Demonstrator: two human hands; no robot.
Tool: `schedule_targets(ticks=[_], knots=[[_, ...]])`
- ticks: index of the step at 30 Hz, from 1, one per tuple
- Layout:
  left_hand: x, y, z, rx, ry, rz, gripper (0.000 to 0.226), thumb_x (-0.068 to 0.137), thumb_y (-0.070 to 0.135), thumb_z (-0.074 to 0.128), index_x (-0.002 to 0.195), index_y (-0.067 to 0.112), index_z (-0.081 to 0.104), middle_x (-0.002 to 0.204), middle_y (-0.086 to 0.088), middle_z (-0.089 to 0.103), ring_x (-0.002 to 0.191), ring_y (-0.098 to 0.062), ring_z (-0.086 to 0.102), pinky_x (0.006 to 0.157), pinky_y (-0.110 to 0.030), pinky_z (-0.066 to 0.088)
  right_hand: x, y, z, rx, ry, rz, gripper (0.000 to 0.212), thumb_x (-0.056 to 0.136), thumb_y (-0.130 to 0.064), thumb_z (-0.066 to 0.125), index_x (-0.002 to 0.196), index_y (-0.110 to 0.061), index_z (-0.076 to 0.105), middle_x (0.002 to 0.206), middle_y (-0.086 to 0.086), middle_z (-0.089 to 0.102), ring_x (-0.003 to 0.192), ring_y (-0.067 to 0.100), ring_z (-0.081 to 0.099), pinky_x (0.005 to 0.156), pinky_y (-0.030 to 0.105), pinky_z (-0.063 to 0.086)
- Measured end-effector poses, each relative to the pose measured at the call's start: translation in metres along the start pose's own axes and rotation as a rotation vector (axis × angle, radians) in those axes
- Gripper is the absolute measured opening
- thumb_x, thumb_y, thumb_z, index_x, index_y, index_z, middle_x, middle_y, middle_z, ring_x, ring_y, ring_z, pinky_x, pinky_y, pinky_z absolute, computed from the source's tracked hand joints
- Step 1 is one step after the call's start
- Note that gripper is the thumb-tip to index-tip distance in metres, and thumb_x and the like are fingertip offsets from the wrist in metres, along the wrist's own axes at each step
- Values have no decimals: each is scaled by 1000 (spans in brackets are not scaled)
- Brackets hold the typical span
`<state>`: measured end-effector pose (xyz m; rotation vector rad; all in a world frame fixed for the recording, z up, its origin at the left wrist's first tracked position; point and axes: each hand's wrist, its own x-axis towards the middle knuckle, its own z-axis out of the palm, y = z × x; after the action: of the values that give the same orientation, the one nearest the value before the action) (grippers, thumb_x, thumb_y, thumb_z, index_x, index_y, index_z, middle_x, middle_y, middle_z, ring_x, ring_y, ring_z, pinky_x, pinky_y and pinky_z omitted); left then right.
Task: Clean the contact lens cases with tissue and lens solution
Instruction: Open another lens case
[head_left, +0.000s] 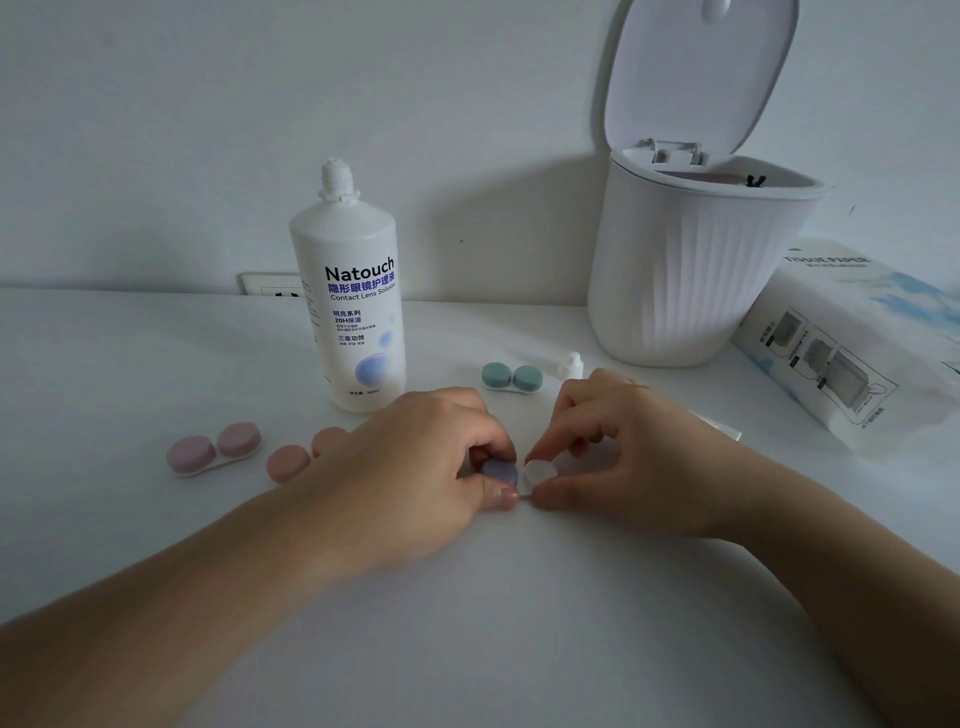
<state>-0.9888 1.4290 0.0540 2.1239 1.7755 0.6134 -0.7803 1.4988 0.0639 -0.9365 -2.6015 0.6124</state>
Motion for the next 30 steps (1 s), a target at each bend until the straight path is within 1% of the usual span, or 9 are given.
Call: schedule_targets(ticks=[1,5,9,13,18,19,22,26,30], knots=[[0,1,2,-2,19,13,17,79,50,77,90,43,67,103,31,52,83,9,54,62,-13,43,0,0,0,1,2,-2,19,75,-44,83,91,-35,78,83,-10,58,88,8,50,75,20,37],[-1,3,7,14,72,54,11,82,35,80,85,29,71,103,25,51,87,9,52,72,-1,35,0,0,1,4,10,-5,19,75,-41,84,90,-32,79,82,-10,59,88,8,51,73,15,33],[-2,5,11,12,96,30,9,84,34,78,87,29,70,94,17,54,87,1,54,64,-11,39,0,-1,0,12,13,-16,17,75,-38,85,89,-30,79,80,-8,60,86,9,51,73,16,35],[-4,8,13,37,104,16,8,87,35,75,88,29,70,89,16,55,82,-2,55,72,-24,46,0,-2,1,19,21,-28,16,75,-35,86,88,-28,79,78,-6,59,84,10,51,73,17,37],[-5,7,7,79,50,56,15,89,46,67,92,32,66,95,14,52,85,-3,53,64,-15,38,0,0,1,13,14,-34,16,76,-36,85,88,-28,79,78,-7,59,84,9,51,73,15,34],[-4,4,4,146,21,92,21,90,54,60,96,34,63,96,14,51,86,-3,52,64,-15,38,1,0,0,13,14,-38,16,76,-36,85,88,-28,79,78,-8,59,84,9,51,73,15,36],[-2,-1,-4,411,-15,274,39,90,65,36,99,34,58,90,12,48,87,-9,52,72,-30,45,1,1,0,5,12,-53,17,76,-39,84,88,-30,78,77,-10,58,83,9,52,72,16,37],[0,-2,-6,624,41,458,38,97,57,33,90,30,58,77,8,52,69,-17,54,63,-31,41,0,1,0,-2,11,-74,17,76,-45,81,86,-32,76,75,-12,55,80,8,50,71,17,36],[2,-5,-6,620,17,513,38,99,55,28,93,33,58,74,10,55,67,-16,54,60,-29,40,1,2,1,22,22,-87,19,75,-50,78,83,-33,75,72,-12,54,77,7,50,71,22,37]])
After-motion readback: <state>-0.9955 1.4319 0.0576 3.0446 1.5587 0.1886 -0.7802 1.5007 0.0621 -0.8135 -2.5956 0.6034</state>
